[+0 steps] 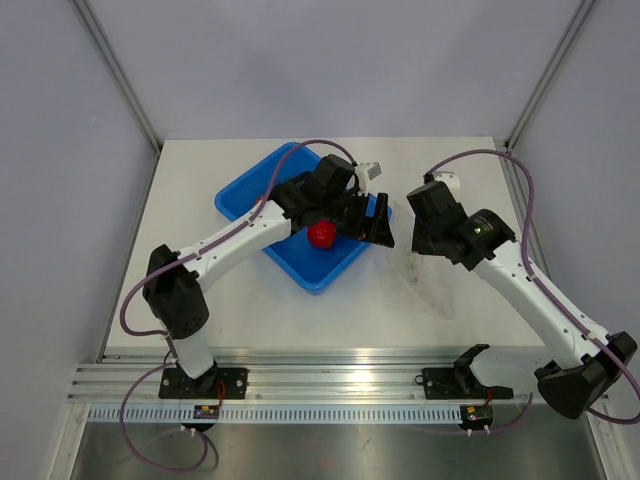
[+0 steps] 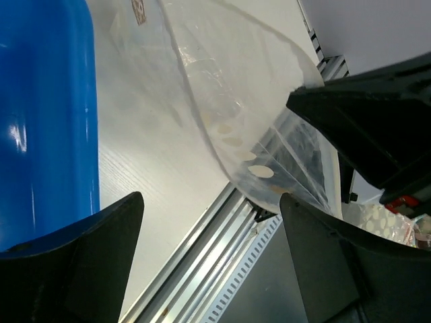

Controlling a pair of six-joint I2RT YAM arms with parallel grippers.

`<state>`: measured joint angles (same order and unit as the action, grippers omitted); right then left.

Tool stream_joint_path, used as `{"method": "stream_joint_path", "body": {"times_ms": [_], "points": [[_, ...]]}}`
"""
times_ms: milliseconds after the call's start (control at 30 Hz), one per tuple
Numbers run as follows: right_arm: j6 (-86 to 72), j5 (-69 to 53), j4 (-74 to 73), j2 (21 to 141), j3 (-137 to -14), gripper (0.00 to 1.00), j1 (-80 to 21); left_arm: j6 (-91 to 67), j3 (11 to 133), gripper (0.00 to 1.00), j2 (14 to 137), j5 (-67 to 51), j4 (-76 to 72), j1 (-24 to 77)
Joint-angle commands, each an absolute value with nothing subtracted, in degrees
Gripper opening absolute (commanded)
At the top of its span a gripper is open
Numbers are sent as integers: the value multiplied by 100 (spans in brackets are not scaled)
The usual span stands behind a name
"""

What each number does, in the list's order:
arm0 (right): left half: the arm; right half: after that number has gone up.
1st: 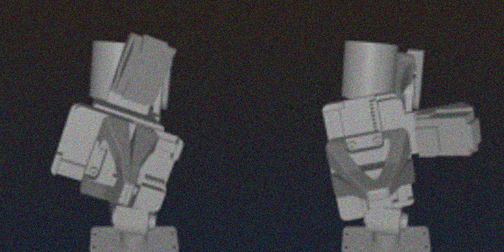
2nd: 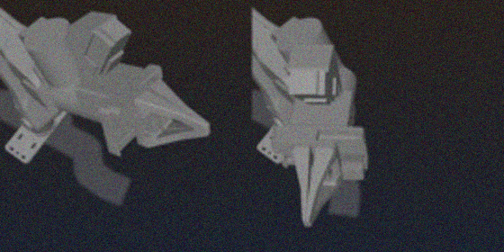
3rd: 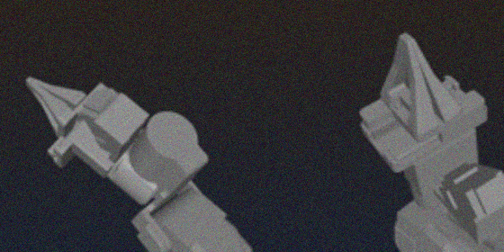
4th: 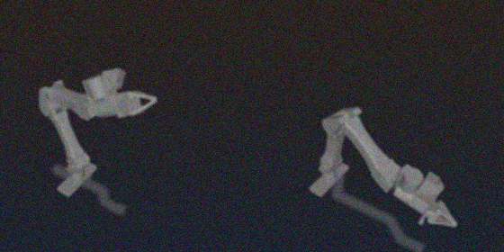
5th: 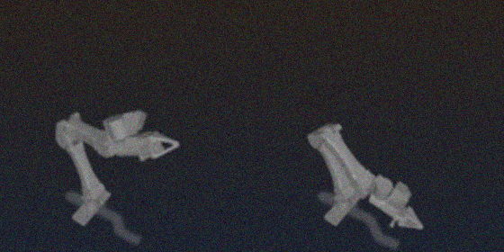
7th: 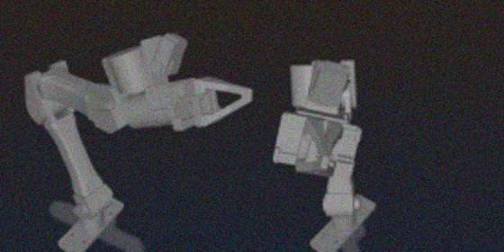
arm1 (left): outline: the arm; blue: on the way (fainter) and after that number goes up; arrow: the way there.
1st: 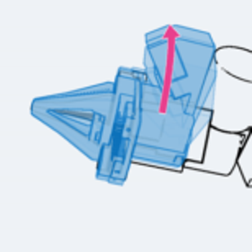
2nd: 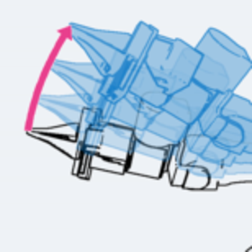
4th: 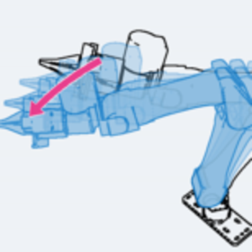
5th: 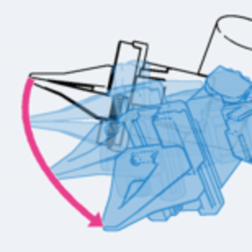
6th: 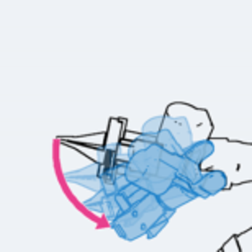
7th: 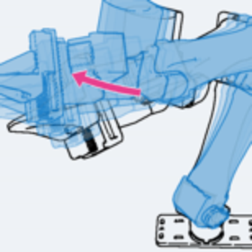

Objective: Place the food in the zip-top bag and seal the zipper
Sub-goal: Open the zipper of the food storage bag at the center of the board.

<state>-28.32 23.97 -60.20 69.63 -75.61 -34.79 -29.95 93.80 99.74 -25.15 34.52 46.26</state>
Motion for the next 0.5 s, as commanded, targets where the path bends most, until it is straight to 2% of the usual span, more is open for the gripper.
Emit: {"method": "stream_joint_path", "body": {"times_ms": [0,133,167,367,400,467], "points": [[-2962,2145,-5757,6715,-7401,0,-3498,-3401,9589,83,10239,-2611,3067,4746],[-3041,2118,-5765,6636,-7269,0,-3507,-3489,9659,70,10572,-2663,3050,4860],[-3067,2136,-5757,6618,-7225,0,-3507,-3489,9659,63,10599,-2646,3076,4860],[-3138,2145,-5730,6434,-7084,0,-3507,-3375,9597,38,10678,-2382,3138,4860],[-3146,2145,-5739,6425,-7084,0,-3516,-3358,9606,22,10687,-2373,3155,4860],[-3164,2197,-5783,6416,-7102,0,-3507,-3279,9676,2,10757,-2347,3234,4860]]}}
